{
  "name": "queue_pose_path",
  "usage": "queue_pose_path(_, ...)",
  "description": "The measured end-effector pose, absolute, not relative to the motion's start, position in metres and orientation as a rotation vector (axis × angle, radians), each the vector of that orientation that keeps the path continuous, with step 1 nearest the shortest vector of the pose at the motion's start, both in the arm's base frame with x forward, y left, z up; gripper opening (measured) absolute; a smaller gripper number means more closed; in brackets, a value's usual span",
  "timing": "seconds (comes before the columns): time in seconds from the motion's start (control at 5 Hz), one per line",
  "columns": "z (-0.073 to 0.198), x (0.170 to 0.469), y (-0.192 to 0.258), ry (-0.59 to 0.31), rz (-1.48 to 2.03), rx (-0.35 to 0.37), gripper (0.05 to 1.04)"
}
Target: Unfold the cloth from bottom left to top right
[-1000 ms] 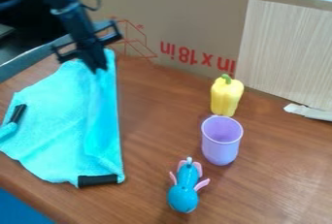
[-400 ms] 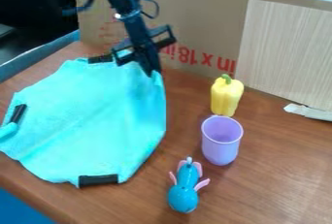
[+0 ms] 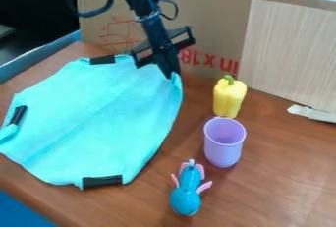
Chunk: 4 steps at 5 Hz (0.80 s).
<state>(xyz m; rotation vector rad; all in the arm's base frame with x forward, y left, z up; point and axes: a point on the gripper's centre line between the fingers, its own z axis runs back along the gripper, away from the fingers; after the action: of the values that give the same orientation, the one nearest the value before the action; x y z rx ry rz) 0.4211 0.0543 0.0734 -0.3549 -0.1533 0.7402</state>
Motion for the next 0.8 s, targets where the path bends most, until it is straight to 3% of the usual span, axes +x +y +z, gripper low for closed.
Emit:
queue_pose_path(0.2,0.073,0.423,0.048,-0.156,0.743,-0.353,0.260)
queue_pose_path(0.6,0.087,0.415,0.051,-0.149,0.706,-0.387,0.861)
queue_pose_path(0.8,0.106,0.404,0.071,-0.150,0.706,-0.410,1.002)
